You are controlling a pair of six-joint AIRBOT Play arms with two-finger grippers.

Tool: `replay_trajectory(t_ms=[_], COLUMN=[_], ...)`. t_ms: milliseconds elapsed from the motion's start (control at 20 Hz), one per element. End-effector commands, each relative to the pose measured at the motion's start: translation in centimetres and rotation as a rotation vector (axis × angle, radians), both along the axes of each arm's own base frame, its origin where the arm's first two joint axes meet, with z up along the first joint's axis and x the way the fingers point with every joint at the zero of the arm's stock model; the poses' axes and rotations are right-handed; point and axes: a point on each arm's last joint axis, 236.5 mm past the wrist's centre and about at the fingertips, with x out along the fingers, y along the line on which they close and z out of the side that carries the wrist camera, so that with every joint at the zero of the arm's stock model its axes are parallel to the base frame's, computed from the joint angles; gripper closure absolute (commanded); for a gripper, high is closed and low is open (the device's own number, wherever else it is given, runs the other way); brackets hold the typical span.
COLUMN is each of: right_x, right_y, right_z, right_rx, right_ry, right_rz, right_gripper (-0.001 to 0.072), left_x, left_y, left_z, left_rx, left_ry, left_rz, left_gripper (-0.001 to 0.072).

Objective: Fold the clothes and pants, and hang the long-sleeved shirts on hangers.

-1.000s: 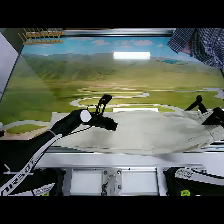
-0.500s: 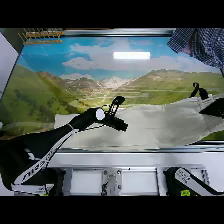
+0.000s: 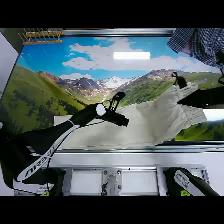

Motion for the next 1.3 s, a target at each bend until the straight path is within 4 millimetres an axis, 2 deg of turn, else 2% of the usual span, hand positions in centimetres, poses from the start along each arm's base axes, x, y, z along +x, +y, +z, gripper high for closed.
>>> replay_trajectory(t_ms=[0, 200, 350, 500, 600, 700, 800, 950, 1100, 1250], right_x=[-1.4, -2.3, -2.6, -2.3, -2.2, -2.2, -2.2, -2.1, -1.5, -2.2], right_y=[5.2, 10.7, 15.2, 19.8, 23.3, 26.5, 29.5, 33.7, 37.4, 39.6], right_z=[1.5, 2.1, 2.4, 2.2, 2.2, 1.4, 0.1, -1.9, -4.4, -7.8], right_rx=[0.078, 0.090, 0.118, 0.170, 0.229, 0.251, 0.256, 0.256, 0.252, 0.222], right_ry=[-0.004, -0.020, -0.015, 0.000, 0.002, 0.002, -0.002, -0.019, -0.046, -0.027], right_rz=[0.143, 0.251, 0.290, 0.301, 0.318, 0.332, 0.349, 0.369, 0.345, 0.365], right_gripper=[0.0683, 0.0683, 0.0683, 0.0683, 0.0684, 0.0684, 0.0684, 0.0684, 0.0684, 0.0684], left_x=[4.2, 9.5, 12.0, 12.9, 12.7, 12.2, 11.8, 11.1, 10.4, 9.9], left_y=[3.3, 10.6, 16.9, 23.2, 26.9, 30.0, 32.7, 35.7, 37.4, 38.1], left_z=[4.7, 12.3, 17.3, 21.5, 23.5, 25.3, 26.7, 28.4, 29.3, 29.8], left_rx=[-0.054, -0.124, -0.154, -0.163, -0.158, -0.151, -0.142, -0.130, -0.119, -0.113], left_ry=[-0.087, -0.228, -0.331, -0.422, -0.466, -0.506, -0.544, -0.594, -0.617, -0.627], left_rz=[0.101, 0.287, 0.428, 0.557, 0.630, 0.692, 0.751, 0.819, 0.858, 0.874], left_gripper=[0.0700, 0.0701, 0.0700, 0.0701, 0.0701, 0.0701, 0.0701, 0.0701, 0.0701, 0.0701])
